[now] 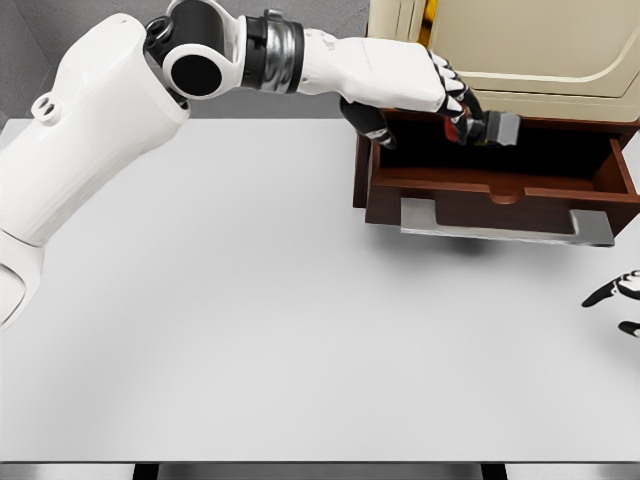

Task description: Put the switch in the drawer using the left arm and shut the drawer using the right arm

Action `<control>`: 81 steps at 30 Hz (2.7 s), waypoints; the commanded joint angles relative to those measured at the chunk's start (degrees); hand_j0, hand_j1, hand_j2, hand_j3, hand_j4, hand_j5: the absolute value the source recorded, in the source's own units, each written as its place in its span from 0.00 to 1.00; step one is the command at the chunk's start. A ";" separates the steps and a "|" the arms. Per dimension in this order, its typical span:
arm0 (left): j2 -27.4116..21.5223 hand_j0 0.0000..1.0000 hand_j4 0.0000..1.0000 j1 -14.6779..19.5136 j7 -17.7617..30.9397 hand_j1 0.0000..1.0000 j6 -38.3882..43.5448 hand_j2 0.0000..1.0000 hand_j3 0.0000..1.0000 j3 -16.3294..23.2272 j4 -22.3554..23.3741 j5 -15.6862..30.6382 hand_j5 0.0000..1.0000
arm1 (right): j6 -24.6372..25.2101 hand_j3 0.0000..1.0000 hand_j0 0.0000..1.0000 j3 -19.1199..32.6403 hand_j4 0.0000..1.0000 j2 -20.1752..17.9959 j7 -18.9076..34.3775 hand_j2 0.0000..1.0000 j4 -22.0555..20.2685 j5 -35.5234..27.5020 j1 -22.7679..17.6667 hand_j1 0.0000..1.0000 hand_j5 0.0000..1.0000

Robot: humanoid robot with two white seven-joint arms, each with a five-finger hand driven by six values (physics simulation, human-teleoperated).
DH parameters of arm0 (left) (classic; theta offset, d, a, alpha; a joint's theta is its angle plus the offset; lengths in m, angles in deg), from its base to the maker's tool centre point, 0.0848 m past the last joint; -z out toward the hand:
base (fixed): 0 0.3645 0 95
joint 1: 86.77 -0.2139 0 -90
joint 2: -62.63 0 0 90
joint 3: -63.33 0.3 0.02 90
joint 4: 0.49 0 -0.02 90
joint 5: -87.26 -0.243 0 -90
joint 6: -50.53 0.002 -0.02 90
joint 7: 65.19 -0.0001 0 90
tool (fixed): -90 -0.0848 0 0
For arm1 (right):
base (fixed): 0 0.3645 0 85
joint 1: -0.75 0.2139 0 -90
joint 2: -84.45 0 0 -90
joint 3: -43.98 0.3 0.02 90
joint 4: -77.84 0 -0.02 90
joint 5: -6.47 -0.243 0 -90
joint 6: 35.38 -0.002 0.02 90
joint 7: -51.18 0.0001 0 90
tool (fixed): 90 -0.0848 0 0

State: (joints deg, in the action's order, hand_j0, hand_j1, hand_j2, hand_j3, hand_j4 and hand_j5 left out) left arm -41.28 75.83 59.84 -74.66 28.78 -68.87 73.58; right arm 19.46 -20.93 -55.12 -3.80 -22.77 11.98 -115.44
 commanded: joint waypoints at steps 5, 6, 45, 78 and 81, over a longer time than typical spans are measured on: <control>0.03 1.00 1.00 0.00 -0.03 1.00 0.19 1.00 1.00 0.89 0.35 0.23 1.00 | 0.16 0.64 0.64 -0.31 0.64 0.00 -0.02 0.64 -0.02 -0.41 0.09 0.64 0.64; 0.03 1.00 1.00 -0.18 -0.03 1.00 0.19 1.00 1.00 0.97 0.44 0.14 1.00 | 0.16 0.64 0.64 -0.31 0.64 0.00 -0.02 0.64 -0.02 -0.41 0.09 0.64 0.64; -40.76 1.00 1.00 -6.24 -0.03 1.00 0.19 1.00 1.00 1.24 -23.64 18.07 1.00 | 0.16 0.55 0.55 -7.86 0.55 -0.17 -0.02 0.55 2.00 -0.23 11.43 0.55 0.55; -40.40 1.00 1.00 -7.03 -0.03 1.00 0.19 1.00 1.00 1.24 -23.20 17.98 1.00 | 0.16 0.53 0.53 -3.73 0.53 -1.84 -0.02 0.53 0.06 -3.57 7.91 0.53 0.53; -40.23 1.00 1.00 -7.03 -0.03 1.00 0.19 1.00 1.00 1.24 -23.20 17.98 1.00 | 0.16 0.53 0.53 -6.55 0.53 -2.63 -0.02 0.53 0.15 -3.49 9.93 0.53 0.53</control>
State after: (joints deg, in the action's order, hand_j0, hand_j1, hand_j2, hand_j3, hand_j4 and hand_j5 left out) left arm -81.64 68.79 59.84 -74.61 30.03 -92.10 91.24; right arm 21.04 -25.57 -57.49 -3.43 -22.45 8.12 -105.42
